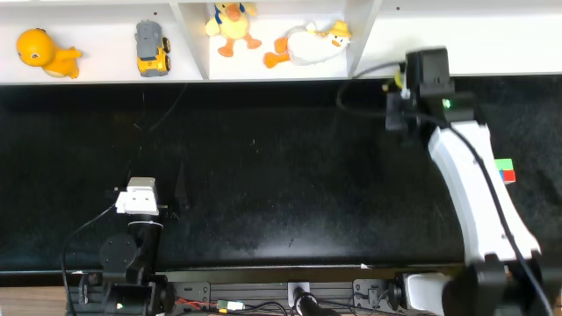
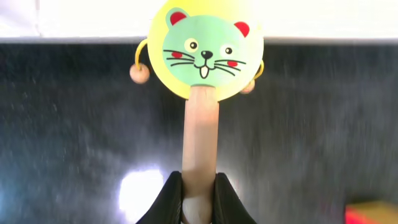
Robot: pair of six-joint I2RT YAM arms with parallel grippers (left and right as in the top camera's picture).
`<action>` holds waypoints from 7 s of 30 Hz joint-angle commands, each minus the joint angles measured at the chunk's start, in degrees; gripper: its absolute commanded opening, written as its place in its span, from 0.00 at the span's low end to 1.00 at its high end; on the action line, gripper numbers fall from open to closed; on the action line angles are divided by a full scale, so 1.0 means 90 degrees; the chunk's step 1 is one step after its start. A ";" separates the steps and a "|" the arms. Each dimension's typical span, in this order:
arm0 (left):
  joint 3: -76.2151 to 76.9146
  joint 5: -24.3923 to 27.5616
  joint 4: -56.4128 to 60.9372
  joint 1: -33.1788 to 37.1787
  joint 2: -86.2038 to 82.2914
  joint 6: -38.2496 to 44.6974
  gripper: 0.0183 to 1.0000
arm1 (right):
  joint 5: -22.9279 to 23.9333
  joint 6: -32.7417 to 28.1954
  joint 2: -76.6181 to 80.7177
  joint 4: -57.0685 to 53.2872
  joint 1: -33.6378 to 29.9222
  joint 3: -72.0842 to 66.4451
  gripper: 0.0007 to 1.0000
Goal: Store Toys
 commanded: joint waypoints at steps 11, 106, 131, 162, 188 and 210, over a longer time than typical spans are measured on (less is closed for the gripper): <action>-0.0022 -0.0034 -0.0010 0.0007 -0.0075 0.0019 1.00 | -0.0090 -0.0622 0.2166 0.0481 -0.0019 0.1989 0.04; -0.0022 -0.0034 -0.0010 0.0007 -0.0075 0.0019 1.00 | -0.3094 -0.5816 -0.0376 0.2817 -0.5795 -0.3330 0.99; -0.0022 -0.0034 -0.0010 0.0007 -0.0075 0.0019 1.00 | -0.3184 -0.4830 -0.0257 0.3016 -0.5899 -0.3330 0.44; -0.0022 -0.0034 -0.0010 0.0007 -0.0075 0.0019 1.00 | -0.2353 -0.2766 0.1700 0.1528 -0.3293 0.1331 0.42; -0.0022 -0.0032 -0.0010 0.0007 -0.0075 0.0019 1.00 | -0.2596 -0.2375 0.2613 0.1681 -0.3113 0.2125 0.44; -0.0022 -0.0034 -0.0010 0.0007 -0.0075 0.0019 1.00 | -0.1494 -0.1987 -0.0085 0.2076 -0.3089 -0.0670 1.00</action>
